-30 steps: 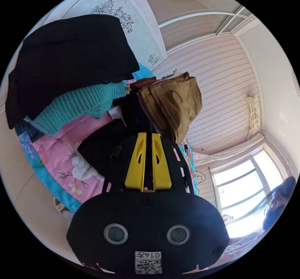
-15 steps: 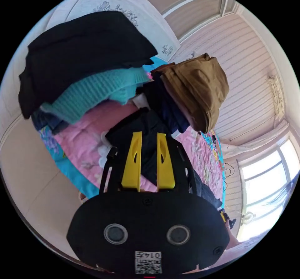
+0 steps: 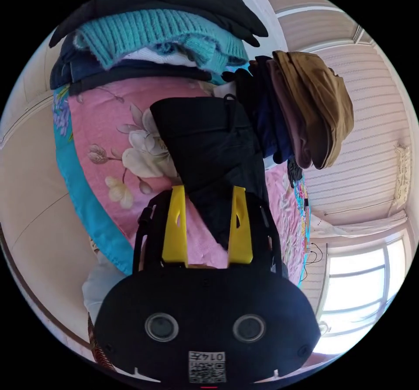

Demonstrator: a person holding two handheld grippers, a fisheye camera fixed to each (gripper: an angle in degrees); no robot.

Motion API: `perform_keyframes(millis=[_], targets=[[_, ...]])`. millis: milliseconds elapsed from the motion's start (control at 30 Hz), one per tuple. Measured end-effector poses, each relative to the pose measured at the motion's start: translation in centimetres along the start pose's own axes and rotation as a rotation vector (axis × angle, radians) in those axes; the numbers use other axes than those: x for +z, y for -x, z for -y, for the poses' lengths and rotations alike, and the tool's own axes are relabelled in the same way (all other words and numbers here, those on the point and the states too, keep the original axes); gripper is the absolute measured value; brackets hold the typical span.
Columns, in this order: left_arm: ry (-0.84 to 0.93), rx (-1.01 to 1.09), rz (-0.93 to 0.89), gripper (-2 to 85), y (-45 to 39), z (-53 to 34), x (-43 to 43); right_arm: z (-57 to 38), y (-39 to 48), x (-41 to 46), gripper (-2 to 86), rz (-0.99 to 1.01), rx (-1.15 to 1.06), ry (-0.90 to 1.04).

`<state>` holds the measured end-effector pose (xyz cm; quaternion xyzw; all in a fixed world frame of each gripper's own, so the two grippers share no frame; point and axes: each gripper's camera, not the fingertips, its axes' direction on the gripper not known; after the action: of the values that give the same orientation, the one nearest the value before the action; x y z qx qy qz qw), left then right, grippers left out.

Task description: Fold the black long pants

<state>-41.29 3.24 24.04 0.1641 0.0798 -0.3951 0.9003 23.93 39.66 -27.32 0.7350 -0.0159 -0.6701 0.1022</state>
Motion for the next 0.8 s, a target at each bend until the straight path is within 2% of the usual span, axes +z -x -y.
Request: perform_keyframes(millis=[133,367,533,633,700,800], targets=[[-0.012,-0.016,-0.045,11.3,-0.6,-0.6,0.3,-0.2,3.6,0.4,1.8,-0.053,-0.166,0.073],[-0.029,-0.079,-0.109,4.5,-1.8,-2.0,0.4,-2.1,5.0,0.7,0.7,-0.019,-0.215,0.112],[-0.006,0.09,-0.236,3.9,-6.2,-2.5,-1.7,-4.0,6.4,0.3,0.5,0.024,-0.281,0.141],[0.022,0.114,-0.268,3.9,-7.5,-3.7,-3.1,-5.6,6.9,-0.8,0.5,-0.006,-0.303,0.169],[0.039,0.185,-0.232,4.1,-8.2,-5.6,-4.8,-6.7,6.5,-1.8,0.6,-0.045,-0.284,0.194],[0.149,0.294,-0.011,5.6,-9.1,-8.2,-4.1,-9.1,4.8,-2.6,0.9,-0.166,-0.227,0.249]])
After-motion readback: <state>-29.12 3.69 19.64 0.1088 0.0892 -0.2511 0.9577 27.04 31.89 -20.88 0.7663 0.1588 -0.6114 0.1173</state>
